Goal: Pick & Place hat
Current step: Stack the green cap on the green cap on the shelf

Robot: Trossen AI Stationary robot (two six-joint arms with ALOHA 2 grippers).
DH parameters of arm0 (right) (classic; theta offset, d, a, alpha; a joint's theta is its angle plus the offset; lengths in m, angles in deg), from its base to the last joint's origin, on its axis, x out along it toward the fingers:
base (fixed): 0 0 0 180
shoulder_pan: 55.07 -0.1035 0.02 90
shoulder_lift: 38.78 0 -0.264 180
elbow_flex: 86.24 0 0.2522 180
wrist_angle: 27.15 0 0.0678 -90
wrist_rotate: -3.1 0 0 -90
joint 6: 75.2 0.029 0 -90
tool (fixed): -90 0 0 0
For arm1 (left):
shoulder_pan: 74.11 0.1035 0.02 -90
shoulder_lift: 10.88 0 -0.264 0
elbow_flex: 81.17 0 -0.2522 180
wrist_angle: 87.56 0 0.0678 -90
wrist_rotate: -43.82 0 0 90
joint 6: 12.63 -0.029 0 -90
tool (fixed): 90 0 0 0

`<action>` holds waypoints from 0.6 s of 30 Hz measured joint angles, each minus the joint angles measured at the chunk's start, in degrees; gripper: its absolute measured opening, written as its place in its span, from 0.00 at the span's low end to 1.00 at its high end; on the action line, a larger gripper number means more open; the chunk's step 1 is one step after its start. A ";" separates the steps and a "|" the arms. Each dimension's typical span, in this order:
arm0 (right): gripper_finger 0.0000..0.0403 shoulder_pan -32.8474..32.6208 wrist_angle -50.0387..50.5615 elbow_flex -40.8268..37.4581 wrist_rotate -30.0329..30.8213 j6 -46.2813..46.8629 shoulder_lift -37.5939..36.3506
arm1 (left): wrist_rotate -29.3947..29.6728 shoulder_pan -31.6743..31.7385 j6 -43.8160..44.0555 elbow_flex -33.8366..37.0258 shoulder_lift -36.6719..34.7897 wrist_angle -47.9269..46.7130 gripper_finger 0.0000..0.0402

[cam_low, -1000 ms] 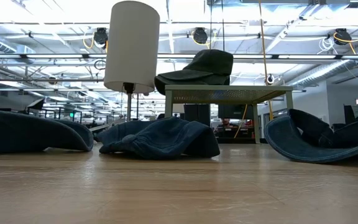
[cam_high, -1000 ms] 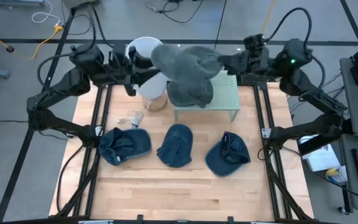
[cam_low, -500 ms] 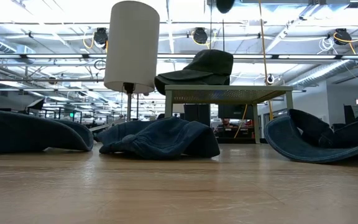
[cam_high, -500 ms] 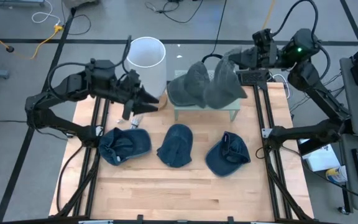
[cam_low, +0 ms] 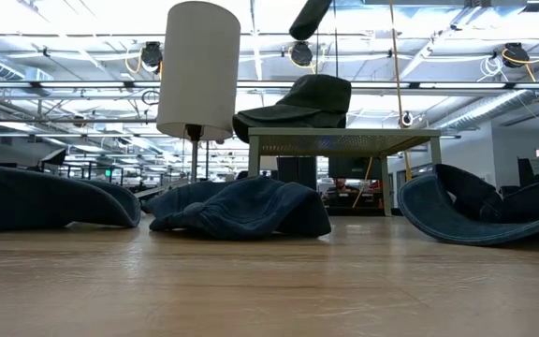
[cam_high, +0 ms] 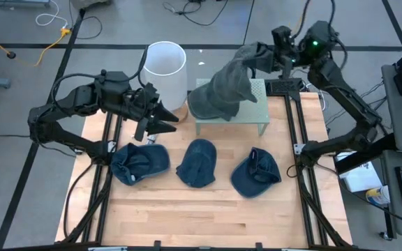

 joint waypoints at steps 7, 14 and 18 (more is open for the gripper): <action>0.05 -0.52 0.13 3.32 -2.87 -9.55 7.01 | 0.00 -0.02 -1.42 0.00 0.00 0.02 0.60; 0.05 -3.27 0.22 5.04 -2.88 -15.87 14.01 | 0.35 0.07 -3.31 0.00 0.00 0.11 0.60; 0.05 -3.82 0.07 5.49 -2.90 -17.36 17.14 | 0.63 0.07 -3.42 0.00 0.00 0.09 0.60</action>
